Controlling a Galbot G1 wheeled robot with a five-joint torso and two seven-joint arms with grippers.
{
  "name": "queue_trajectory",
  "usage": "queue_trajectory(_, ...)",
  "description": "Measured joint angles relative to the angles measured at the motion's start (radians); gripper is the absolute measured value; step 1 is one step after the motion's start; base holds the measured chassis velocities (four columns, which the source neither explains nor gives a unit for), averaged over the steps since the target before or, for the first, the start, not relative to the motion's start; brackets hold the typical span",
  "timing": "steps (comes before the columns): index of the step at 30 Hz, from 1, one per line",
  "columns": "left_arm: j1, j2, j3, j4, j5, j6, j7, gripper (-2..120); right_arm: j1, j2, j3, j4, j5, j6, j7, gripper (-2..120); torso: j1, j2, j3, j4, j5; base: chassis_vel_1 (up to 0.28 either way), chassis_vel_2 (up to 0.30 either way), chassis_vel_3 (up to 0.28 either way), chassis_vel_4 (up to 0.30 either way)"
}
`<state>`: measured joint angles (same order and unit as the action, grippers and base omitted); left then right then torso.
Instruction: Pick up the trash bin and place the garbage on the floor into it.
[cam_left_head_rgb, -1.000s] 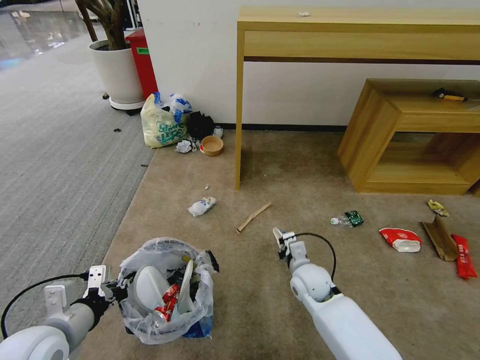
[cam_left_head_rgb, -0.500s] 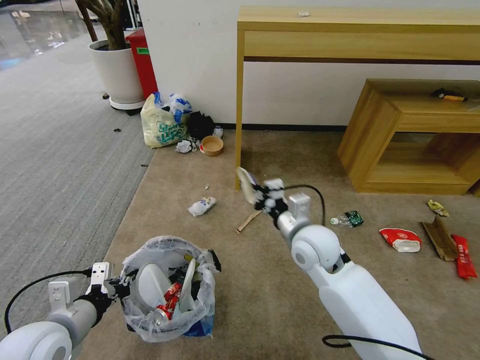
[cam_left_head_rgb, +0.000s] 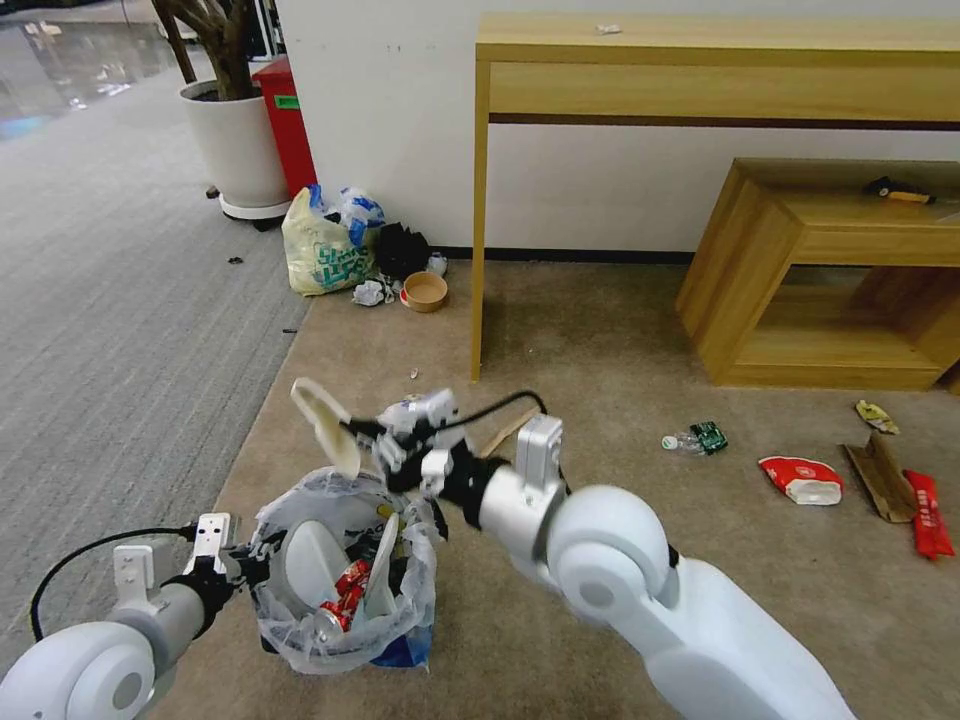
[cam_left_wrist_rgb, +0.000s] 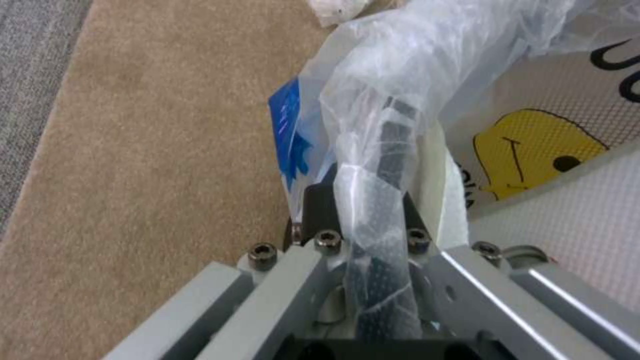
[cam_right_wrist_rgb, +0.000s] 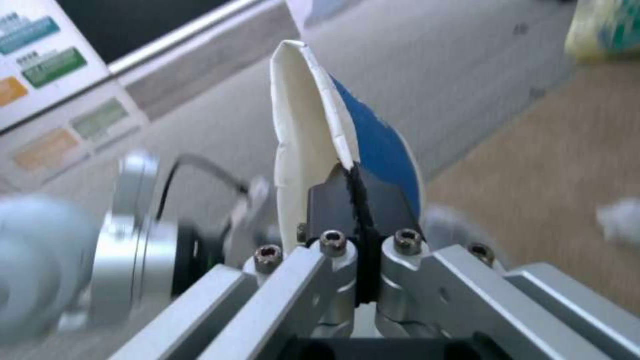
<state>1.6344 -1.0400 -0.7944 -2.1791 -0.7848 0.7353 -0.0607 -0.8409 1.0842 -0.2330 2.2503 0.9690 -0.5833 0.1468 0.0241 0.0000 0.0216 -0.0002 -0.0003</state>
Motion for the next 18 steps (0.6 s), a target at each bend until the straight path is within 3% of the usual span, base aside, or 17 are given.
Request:
queue_trajectory(5,-0.029,0.004,0.016,0.016,-0.01,0.0,-0.006,0,-0.062,-0.041,0.005,0.002,0.0,-0.004,-0.035,0,0.0,0.0,0.0,-0.0001,0.0,0.0,0.0,0.0,0.0)
queue_trajectory(14,-0.027,0.002,0.021,0.009,-0.01,0.0,-0.006,0,-0.088,-0.031,-0.011,-0.042,-0.028,-0.007,-0.037,0,0.0,0.0,0.0,0.0002,0.0,0.0,0.0,0.0,0.0)
queue_trajectory(18,-0.018,0.001,0.011,0.0,-0.011,0.0,0.002,0,-0.097,-0.024,-0.012,-0.066,-0.06,-0.019,-0.052,12,0.0,0.0,0.0,0.0002,0.0001,0.0,0.0,0.0,0.0)
